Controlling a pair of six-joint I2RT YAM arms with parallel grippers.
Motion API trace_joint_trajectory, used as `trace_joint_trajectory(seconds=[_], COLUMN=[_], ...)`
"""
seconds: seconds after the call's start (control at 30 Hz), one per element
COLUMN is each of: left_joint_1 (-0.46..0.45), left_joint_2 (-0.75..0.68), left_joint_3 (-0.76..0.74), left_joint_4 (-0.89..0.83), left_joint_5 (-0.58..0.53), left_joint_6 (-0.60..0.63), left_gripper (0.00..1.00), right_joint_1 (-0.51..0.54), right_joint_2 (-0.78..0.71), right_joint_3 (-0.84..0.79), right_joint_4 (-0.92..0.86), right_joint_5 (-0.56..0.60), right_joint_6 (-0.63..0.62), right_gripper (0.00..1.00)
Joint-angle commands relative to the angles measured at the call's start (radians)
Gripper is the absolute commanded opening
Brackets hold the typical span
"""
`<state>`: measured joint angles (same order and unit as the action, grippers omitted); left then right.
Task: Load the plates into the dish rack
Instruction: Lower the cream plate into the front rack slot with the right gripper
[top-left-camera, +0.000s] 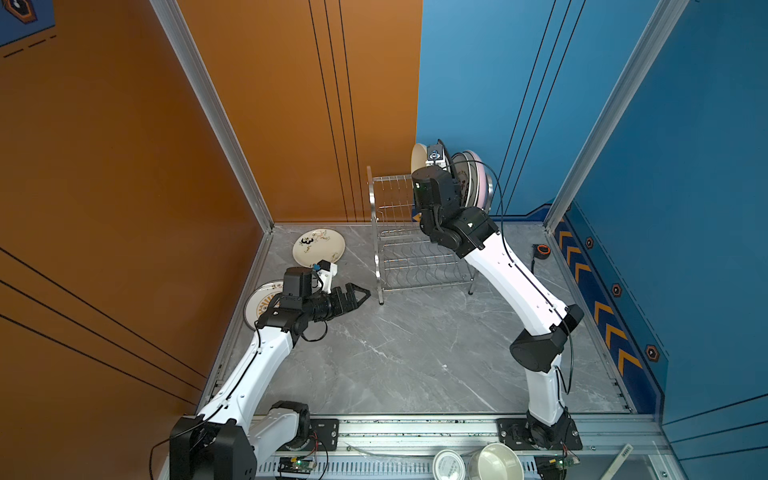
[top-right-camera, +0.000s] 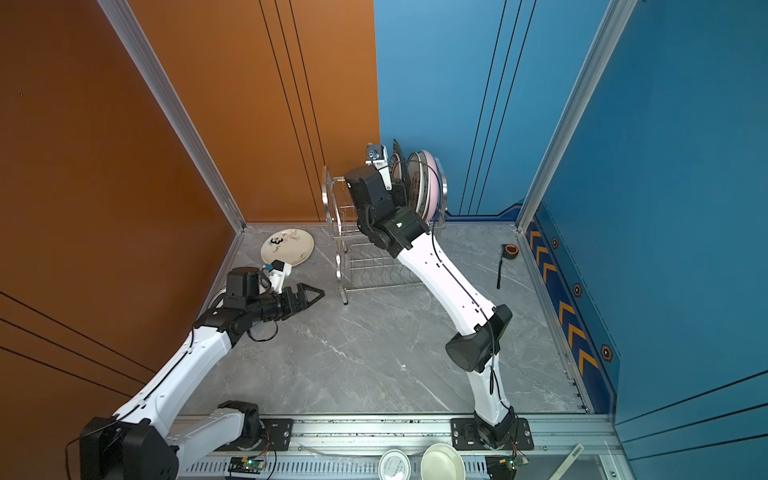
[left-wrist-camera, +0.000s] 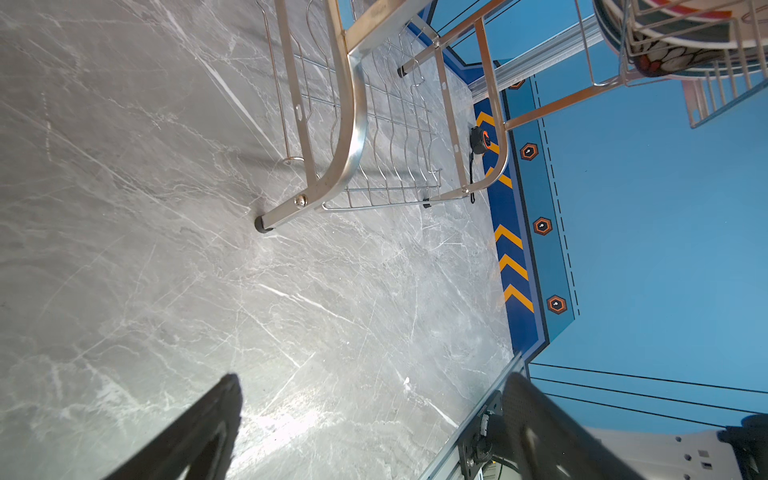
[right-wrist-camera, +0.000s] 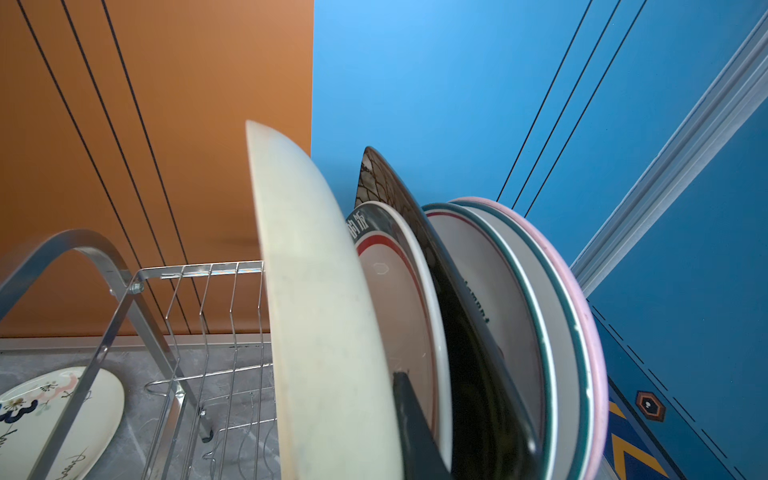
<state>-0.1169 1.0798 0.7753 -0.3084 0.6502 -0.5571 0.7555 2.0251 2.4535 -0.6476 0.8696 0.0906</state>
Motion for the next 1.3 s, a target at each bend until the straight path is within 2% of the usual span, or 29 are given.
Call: trace_joint_trajectory(seconds=[0.0,0.6,0.8,1.07,1.27], left_joint_1=[-0.003,0.000,0.000,0.001,0.001], left_joint_2=[-0.014,0.000,0.003,-0.001,-0.011], left_joint_3=[-0.009,0.004,0.010,0.009,0.001], left_joint_4=[-0.015,-0.016,-0.016,-0.015,-0.015], left_joint_5=[-0.023,-0.032,-0.031,-0.035,-0.036], left_joint_6=[0.005,0.005,0.004,0.002,-0.002], left_gripper=[0.98,0.98,0.98,0.98,0.98], right_joint_1=[-0.011,-0.045,-0.046,-0.039,-0.028], right_joint_2=[0.015,0.092,0.101,0.085,0.060], right_joint_3=[0.032,0.030,0.031,0.027,0.007], right_joint_4=[0.046,0.041,0.024,0.014,0.012], right_joint_5=[0.037,0.023,0.016,0.023,0.032], right_joint_6=[-0.015,0.015,0.034,0.029,0.027], right_gripper=[0.02,0.03,0.10,0.28,0.35])
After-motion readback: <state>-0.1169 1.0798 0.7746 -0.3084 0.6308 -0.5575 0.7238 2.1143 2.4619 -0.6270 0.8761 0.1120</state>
